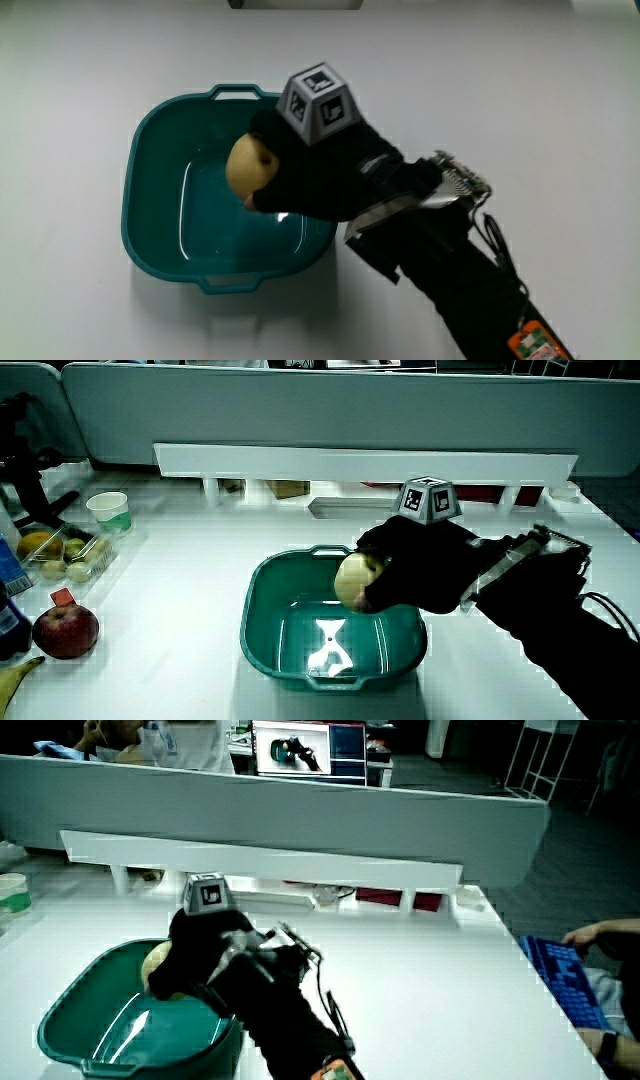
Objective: Place pear into plate
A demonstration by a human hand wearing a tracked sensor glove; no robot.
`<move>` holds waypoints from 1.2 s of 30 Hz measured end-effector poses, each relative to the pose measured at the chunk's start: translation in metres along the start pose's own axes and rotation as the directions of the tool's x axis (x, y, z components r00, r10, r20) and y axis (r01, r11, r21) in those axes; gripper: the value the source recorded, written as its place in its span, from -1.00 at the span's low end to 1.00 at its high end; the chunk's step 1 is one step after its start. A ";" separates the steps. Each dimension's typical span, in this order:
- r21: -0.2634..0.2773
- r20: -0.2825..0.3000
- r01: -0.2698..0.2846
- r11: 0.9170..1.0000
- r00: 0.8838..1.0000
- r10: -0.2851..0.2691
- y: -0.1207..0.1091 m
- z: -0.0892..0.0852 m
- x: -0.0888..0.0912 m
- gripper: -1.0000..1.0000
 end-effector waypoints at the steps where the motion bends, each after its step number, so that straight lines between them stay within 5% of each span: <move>1: 0.061 -0.031 -0.021 0.998 0.999 0.023 -0.008 0.008 -0.010 0.00; 2: 0.004 -0.037 -0.031 1.000 0.999 0.031 0.001 -0.004 -0.008 0.00; 3: 0.043 0.045 0.045 0.998 0.998 -0.047 0.001 -0.005 -0.012 0.00; 4: 0.015 0.014 0.009 1.000 1.000 -0.009 0.005 -0.009 -0.013 0.00; 5: 0.051 0.084 0.051 0.997 0.995 -0.055 0.005 -0.010 -0.017 0.00; 7: 0.027 0.108 0.069 0.997 0.992 -0.072 0.014 -0.023 -0.017 0.00; 15: -0.096 0.121 0.087 0.992 0.990 -0.075 0.036 -0.056 -0.019 0.00; 23: -0.136 0.171 0.108 0.985 0.982 -0.084 0.044 -0.073 -0.025 0.00; 25: -0.176 0.176 0.118 0.977 0.981 -0.086 0.048 -0.079 -0.024 0.00; 27: -0.143 0.150 0.119 0.983 0.984 -0.098 0.047 -0.079 -0.021 0.00; 31: -0.173 0.152 0.134 0.976 0.982 -0.108 0.048 -0.080 -0.020 0.00; 36: -0.271 0.097 0.140 0.952 0.988 -0.117 0.053 -0.086 -0.011 0.00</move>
